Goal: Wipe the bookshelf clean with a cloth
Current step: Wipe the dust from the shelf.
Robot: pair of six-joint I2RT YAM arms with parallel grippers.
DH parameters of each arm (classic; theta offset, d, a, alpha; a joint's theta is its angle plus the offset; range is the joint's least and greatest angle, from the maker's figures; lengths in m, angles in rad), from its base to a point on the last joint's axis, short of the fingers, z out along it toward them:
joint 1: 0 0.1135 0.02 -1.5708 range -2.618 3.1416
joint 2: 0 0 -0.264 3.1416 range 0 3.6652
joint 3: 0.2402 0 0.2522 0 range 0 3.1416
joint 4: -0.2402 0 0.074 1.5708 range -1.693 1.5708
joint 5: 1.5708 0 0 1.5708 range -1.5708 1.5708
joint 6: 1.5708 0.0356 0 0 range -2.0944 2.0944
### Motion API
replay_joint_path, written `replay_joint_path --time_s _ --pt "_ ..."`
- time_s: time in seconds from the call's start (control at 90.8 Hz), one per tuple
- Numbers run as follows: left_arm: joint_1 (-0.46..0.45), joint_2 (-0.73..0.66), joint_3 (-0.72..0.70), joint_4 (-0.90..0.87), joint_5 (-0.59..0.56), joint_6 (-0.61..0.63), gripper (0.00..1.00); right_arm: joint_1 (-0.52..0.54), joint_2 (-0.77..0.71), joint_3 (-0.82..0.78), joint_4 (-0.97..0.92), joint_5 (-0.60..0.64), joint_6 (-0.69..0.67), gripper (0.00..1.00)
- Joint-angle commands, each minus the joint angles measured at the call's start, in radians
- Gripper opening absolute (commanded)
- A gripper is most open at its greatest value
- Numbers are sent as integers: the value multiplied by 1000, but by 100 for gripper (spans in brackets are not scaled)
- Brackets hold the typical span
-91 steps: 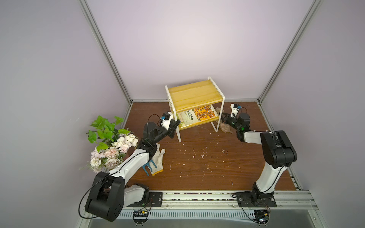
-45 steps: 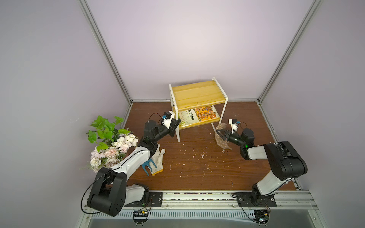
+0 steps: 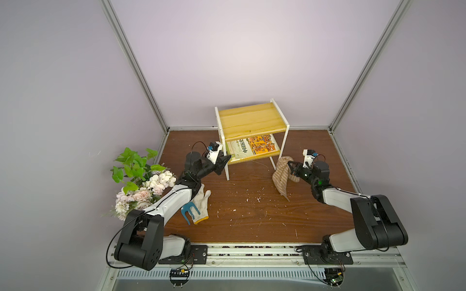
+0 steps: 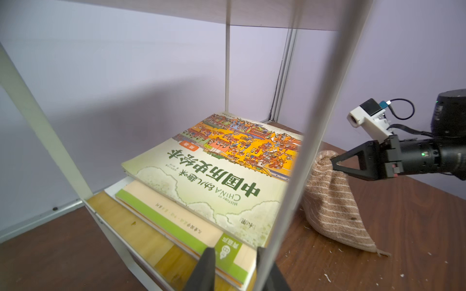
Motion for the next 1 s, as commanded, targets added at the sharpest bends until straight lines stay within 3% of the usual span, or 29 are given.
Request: replay_joint_path --time_s 0.0,0.099,0.209,0.429,0.616,0.87,0.991 --pt "12 -51 -78 114 -5 -128 42 1 67 125 -32 60 -105 0" --pt "9 -76 -148 238 -32 -213 51 -1 179 219 30 -65 -154 0" --pt "4 -65 -148 242 -87 -241 52 -1 306 299 100 -258 -176 0" --pt "4 -66 -141 242 -89 -260 52 0 434 250 459 -591 36 0" --pt "5 -50 -127 197 -94 -241 53 1 413 82 737 -654 170 0" --pt "6 -25 -111 163 -121 -221 53 23 305 -146 818 -659 192 0" --pt "6 -27 -107 160 -126 -222 53 39 239 -185 759 -616 167 0"
